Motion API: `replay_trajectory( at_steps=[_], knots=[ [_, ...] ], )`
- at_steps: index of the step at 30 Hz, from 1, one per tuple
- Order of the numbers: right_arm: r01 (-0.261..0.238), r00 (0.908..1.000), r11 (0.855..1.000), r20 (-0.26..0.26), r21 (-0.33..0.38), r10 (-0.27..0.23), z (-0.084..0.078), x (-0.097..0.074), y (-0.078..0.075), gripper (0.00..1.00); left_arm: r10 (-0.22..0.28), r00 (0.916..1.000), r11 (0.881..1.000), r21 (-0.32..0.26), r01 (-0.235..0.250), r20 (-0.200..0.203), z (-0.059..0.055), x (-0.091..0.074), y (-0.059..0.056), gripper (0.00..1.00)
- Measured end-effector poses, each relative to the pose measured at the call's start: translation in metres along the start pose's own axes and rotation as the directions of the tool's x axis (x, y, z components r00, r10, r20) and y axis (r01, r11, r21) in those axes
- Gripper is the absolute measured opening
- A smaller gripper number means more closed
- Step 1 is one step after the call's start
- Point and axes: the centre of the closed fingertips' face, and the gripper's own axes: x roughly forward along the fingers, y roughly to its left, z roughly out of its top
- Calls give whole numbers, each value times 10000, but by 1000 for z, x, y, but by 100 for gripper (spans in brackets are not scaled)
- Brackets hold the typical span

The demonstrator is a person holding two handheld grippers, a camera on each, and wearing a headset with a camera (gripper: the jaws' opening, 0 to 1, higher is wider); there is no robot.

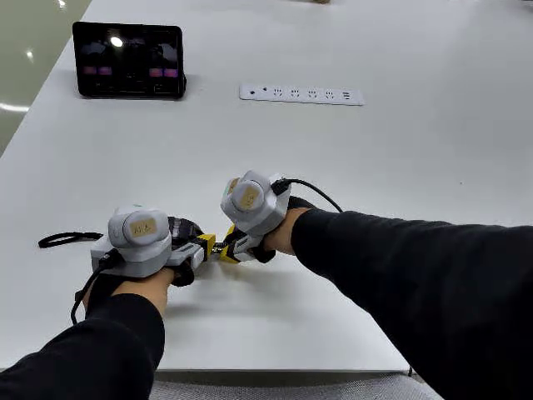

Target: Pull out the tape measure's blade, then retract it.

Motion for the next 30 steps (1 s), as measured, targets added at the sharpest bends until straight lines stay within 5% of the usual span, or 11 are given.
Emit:
replay_trajectory(
  at_steps=[30],
  knots=[
    [-157, 9996, 9993, 208, -350, 164, 14, 10, 2, 12, -57, 10000, 10000, -6, 57, -15, 0, 1, 2, 62]
  ],
)
